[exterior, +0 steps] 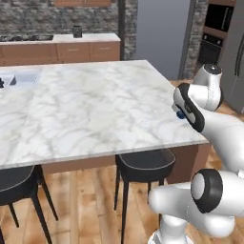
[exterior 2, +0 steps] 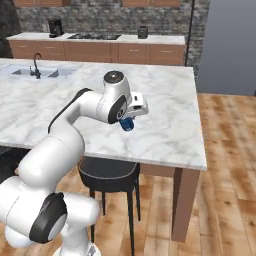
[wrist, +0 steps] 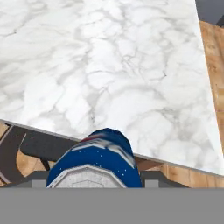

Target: Four empty soda cans are scattered around the kitchen. Gather all the cans and cluster them next to the stove for recycling.

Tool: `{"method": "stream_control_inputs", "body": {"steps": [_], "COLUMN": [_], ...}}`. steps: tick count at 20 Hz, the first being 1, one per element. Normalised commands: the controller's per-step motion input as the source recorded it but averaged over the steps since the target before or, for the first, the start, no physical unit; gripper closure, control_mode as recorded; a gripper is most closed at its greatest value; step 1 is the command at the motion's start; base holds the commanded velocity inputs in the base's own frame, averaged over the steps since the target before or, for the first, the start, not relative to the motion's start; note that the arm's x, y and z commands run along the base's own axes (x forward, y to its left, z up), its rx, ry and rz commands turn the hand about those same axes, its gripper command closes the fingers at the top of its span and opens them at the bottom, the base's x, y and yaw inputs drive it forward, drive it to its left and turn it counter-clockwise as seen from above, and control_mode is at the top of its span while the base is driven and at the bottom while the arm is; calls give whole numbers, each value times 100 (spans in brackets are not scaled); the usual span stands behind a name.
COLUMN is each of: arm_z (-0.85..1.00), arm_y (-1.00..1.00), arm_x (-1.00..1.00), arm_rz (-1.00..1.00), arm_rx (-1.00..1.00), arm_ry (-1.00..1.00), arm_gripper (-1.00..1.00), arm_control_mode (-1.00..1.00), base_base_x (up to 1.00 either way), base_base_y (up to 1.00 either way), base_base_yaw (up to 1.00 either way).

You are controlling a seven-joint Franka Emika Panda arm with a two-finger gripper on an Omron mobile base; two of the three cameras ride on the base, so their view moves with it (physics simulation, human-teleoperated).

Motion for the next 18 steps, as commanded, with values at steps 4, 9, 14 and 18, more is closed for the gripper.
{"method": "stream_control_inputs", "body": {"steps": [4,9,14,18], "arm_z": [0,0,0,0], "arm_y": [0,0,0,0], "arm_x": [0,0,0,0], "arm_rz": [0,0,0,0], "arm_rx": [0,0,0,0], "arm_ry": [0,0,0,0], "arm_gripper": [100,100,100,100], "arm_control_mode": [100,100,100,100], "base_base_x": [37,31,28,33], "base_base_y": [-100,-100,-100,-100], "base_base_yaw": [0,0,0,0]}}
